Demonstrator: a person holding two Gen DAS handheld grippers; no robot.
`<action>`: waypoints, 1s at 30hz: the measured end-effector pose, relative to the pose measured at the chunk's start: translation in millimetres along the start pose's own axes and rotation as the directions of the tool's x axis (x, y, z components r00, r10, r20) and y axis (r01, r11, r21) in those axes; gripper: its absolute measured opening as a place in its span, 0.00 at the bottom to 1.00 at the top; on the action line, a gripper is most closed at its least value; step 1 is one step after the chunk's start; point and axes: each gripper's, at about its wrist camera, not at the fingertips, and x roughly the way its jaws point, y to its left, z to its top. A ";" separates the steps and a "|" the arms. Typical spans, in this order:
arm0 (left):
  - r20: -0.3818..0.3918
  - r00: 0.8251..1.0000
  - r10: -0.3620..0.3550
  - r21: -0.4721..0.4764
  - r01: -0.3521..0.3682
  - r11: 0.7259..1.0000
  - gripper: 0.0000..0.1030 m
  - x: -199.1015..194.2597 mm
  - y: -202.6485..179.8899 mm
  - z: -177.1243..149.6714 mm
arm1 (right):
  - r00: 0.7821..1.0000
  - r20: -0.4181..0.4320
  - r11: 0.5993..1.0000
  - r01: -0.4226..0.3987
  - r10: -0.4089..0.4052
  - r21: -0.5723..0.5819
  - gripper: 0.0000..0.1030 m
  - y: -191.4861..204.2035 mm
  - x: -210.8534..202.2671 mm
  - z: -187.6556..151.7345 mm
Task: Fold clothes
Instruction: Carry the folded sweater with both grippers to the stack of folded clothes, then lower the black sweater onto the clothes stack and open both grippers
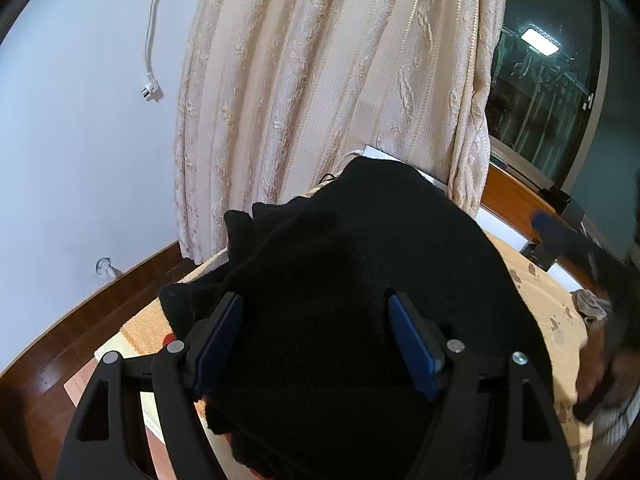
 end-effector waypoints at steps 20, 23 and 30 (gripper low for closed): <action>0.068 0.995 0.067 0.038 -0.070 0.997 0.87 24.2 -10.5 -7.5 | 0.948 -0.312 0.997 -0.076 0.066 -0.017 0.64 -14.2 154.8 0.4; 0.073 0.995 0.073 0.048 -0.076 0.996 0.88 24.5 -11.0 -10.6 | 0.952 -0.300 0.998 -0.064 0.054 -0.023 0.64 -12.0 147.9 1.0; 0.068 0.994 0.085 0.058 -0.089 0.994 0.88 20.3 -14.5 -13.6 | 0.971 -0.238 0.999 -0.040 0.033 -0.023 0.66 -9.2 123.9 6.5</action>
